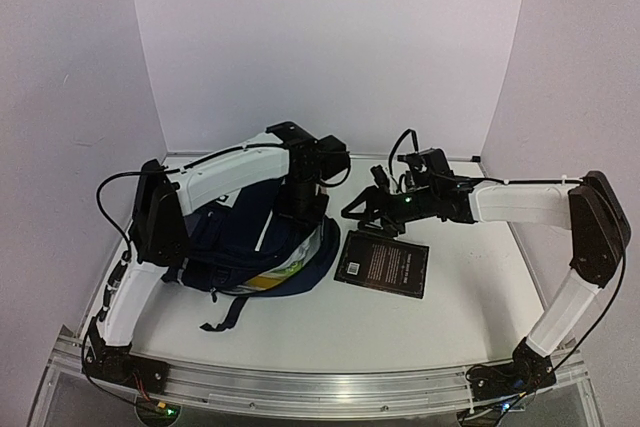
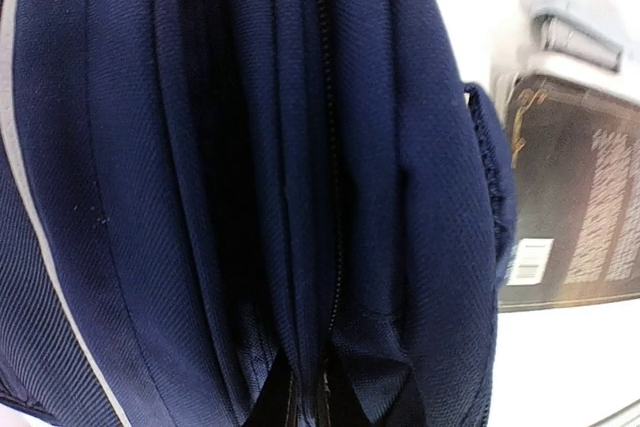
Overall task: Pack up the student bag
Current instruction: Adjust the student bag at the center of the board.
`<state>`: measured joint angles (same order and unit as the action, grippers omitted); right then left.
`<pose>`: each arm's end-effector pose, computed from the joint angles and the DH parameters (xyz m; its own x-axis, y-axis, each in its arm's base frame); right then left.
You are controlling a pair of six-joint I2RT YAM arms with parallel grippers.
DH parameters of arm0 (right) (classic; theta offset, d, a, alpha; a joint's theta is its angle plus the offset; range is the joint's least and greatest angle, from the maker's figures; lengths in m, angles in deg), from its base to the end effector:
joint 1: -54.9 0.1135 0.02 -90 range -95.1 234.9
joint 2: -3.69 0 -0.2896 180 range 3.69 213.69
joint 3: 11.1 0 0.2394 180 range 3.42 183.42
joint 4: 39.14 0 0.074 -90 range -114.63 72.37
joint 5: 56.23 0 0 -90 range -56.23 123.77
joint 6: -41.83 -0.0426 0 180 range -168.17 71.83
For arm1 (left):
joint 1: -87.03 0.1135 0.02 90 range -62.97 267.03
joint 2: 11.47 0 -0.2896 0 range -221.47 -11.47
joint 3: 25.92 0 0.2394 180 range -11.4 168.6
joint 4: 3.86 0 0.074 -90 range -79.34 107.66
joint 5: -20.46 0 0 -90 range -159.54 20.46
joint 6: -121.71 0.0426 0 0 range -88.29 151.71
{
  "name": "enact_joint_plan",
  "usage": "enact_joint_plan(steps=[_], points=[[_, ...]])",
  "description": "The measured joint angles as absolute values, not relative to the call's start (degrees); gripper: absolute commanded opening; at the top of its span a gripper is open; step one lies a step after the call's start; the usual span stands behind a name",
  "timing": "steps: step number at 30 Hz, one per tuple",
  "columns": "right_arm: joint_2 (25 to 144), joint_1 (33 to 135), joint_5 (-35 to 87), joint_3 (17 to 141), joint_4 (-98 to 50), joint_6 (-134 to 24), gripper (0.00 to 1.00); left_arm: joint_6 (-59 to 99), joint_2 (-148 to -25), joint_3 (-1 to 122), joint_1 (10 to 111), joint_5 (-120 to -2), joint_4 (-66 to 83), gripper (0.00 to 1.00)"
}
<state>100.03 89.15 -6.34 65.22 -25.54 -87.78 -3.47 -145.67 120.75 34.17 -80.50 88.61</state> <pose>0.2868 0.2285 0.2604 -0.9097 -0.0295 -0.4141 -0.3815 0.4531 0.8057 0.2937 -0.3744 0.2587 -0.9254 0.2850 -0.2498 0.2808 0.9583 0.0530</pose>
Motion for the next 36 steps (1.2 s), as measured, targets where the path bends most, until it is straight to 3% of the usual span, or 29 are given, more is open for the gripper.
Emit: enact_joint_plan(steps=[4,10,18,36], points=[[100.41,90.48,-7.25,66.31,-27.7,-90.24,0.78,-4.99,-145.22,123.94,35.67,-79.37,89.1,0.0],[102.12,93.58,-6.99,70.1,-29.61,-92.28,0.77,-6.78,-143.67,124.49,37.57,-77.23,87.55,0.0],[107.48,94.83,-2.93,73.37,-30.65,-95.62,0.59,-7.98,-140.81,120.39,38.54,-75.68,83.85,0.0],[109.69,97.44,1.03,74.66,-30.85,-97.73,0.46,-10.72,-140.99,119.23,40.28,-71.99,79.06,0.0]])
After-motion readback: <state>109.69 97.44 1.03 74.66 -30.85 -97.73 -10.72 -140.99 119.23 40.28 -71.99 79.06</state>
